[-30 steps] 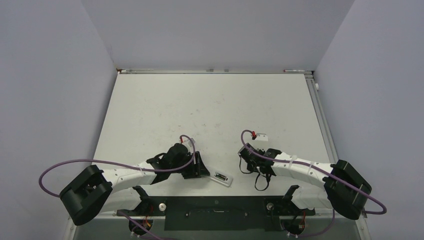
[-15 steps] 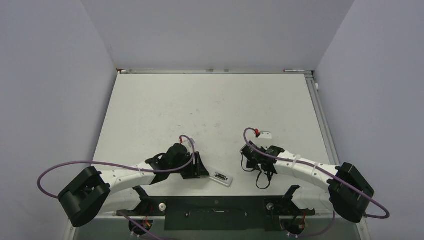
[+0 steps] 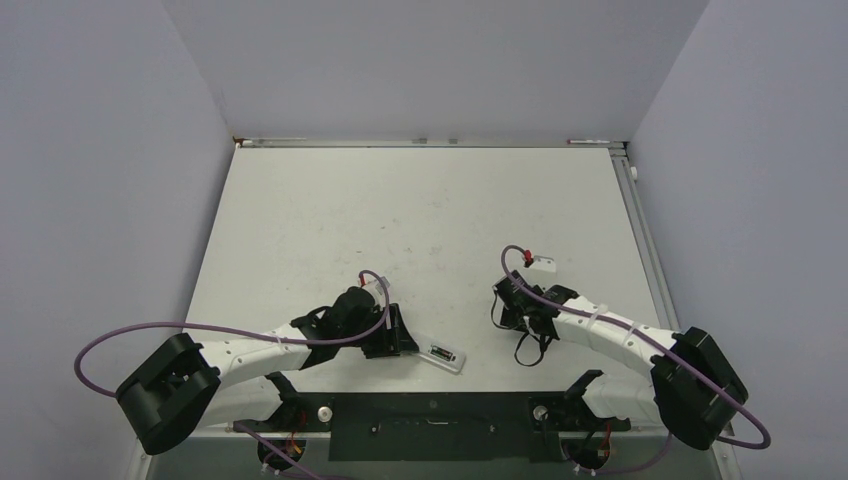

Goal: Load the batteries into the remote control

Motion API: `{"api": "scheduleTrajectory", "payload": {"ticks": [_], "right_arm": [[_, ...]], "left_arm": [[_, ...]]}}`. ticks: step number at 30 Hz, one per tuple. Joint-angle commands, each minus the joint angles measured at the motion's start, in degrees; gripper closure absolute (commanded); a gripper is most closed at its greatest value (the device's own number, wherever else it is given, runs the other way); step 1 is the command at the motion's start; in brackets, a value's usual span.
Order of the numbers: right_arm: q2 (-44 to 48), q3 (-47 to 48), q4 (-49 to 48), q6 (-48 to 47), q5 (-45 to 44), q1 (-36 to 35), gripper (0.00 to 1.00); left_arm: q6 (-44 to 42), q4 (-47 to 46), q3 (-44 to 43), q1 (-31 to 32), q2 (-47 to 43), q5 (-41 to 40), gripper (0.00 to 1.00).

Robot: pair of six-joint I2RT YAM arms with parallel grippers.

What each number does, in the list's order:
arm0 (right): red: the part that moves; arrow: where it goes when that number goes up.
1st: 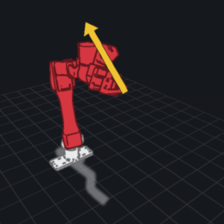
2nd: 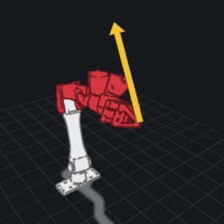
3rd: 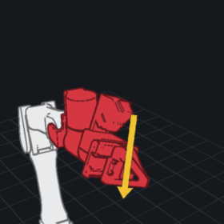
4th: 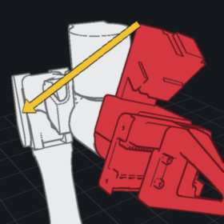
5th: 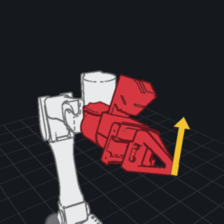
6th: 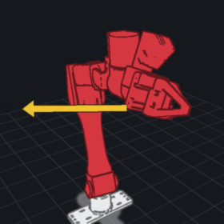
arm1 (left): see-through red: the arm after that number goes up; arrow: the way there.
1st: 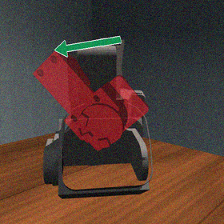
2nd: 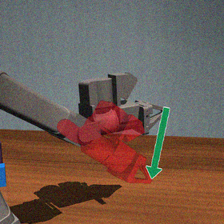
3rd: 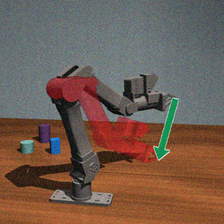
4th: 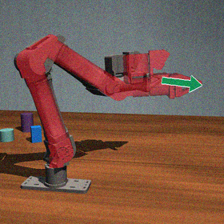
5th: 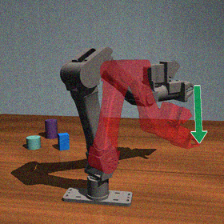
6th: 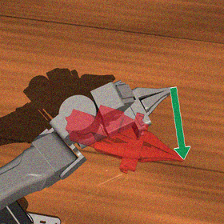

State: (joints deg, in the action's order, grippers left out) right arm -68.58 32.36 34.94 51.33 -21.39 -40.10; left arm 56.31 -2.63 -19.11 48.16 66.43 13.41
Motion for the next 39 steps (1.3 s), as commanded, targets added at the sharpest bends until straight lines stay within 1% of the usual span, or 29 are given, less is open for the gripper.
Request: {"api": "scheduleTrajectory", "payload": {"ticks": [1, 18, 23, 29, 33, 36, 39], "right_arm": [[-1.5, -0.5, -2.9, -1.5, 1.3, 1.1, 0.50], [-5.0, -0.3, -4.3, -1.2, 3.2, 1.7, 0.58], [-4.7, -2.3, -6.5, -0.4, 6.0, 1.7, 0.59], [-5.5, -3.6, -7.8, -0.1, 7.0, 1.6, 0.64], [-4.8, -3.8, -7.9, -0.1, 7.0, 1.6, 0.68], [-5.1, -4.1, -8.6, -0.2, 7.8, 1.5, 0.77], [-5.6, -4.7, -9.2, -0.4, 8.5, 1.5, 0.80]], "left_arm": [[-1.2, 1.2, -0.1, -0.4, -0.5, -0.6, 0.44], [-1.4, 1.1, -0.2, -0.5, -1.0, -0.3, 0.43], [-1.4, 1.1, 0.0, -0.6, -1.5, -0.4, 0.43], [-1.6, 1.2, 0.0, -0.7, -1.6, -0.1, 0.43], [-1.6, 1.2, 0.1, -0.8, -1.7, 0.0, 0.43], [-1.6, 1.1, 0.0, -0.9, -1.6, 0.1, 0.43], [-1.6, 1.1, 0.0, -0.8, -1.6, 0.2, 0.43]]}}
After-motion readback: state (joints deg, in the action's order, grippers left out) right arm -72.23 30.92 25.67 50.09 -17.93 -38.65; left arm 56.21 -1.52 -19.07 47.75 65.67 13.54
